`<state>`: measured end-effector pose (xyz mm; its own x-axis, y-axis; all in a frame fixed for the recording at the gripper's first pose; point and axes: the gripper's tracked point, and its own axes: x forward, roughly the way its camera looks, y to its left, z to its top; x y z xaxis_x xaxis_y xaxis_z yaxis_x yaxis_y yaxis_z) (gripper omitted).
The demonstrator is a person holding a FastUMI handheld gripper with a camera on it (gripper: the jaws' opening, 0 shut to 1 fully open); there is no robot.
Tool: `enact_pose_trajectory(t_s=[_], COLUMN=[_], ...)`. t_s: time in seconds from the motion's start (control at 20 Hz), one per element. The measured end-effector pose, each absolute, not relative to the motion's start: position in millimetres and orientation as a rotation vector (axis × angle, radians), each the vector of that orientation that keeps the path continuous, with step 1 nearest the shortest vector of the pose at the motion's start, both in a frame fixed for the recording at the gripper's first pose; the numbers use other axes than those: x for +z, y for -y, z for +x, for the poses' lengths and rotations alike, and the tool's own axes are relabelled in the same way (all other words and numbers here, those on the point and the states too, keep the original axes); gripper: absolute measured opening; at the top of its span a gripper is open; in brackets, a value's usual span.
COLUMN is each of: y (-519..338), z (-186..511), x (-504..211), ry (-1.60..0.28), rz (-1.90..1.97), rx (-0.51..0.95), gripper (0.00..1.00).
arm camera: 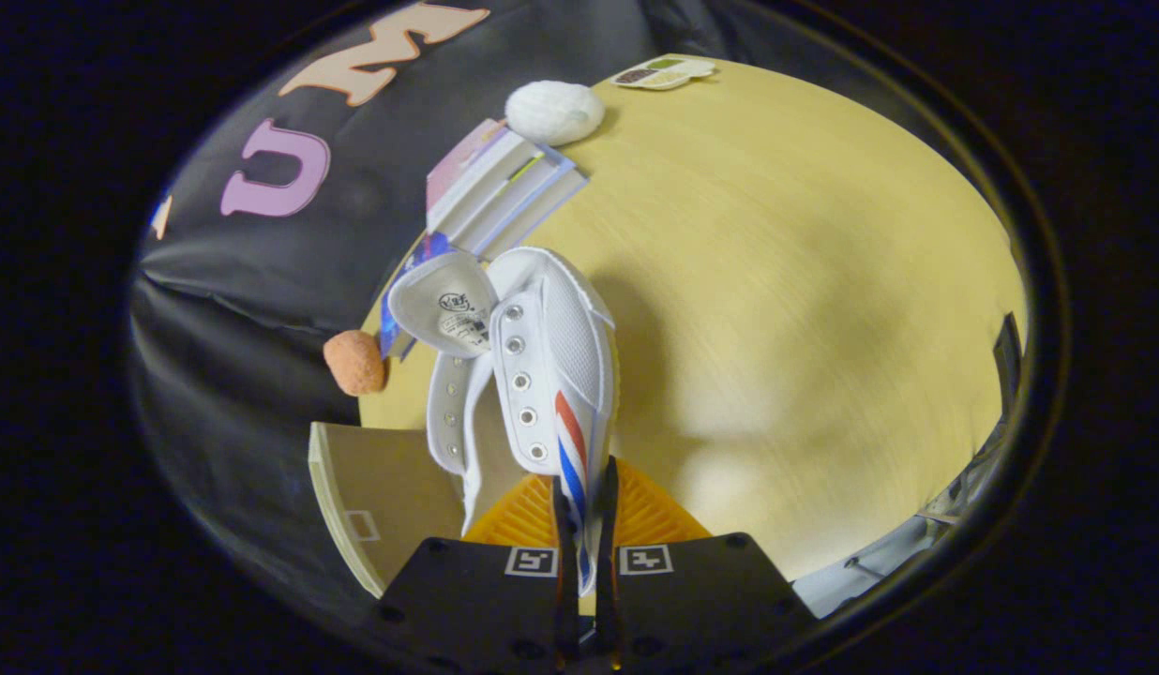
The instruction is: Open the storage box then place both shoes into the box .Put the left shoe in first, then the right shoe, with the right side of both shoes facing outward in a uniform manner.
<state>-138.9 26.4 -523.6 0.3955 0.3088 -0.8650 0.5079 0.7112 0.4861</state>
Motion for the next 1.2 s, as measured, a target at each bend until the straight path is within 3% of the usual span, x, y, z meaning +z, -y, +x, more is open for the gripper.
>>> enact_pose_trajectory(t_s=[0.35,0.65,0.95,1.2], y=[-140,-225,-277,-299], z=[-87,-86,-106,-128], x=[-423,-390,-409,-427], ry=[-1.102,-1.115,-1.194,-1.241], rz=[0.818,0.786,0.75,0.722], rx=[0.12,0.282,0.347,0.309], gripper=[0.09,0.09,0.09,0.09])
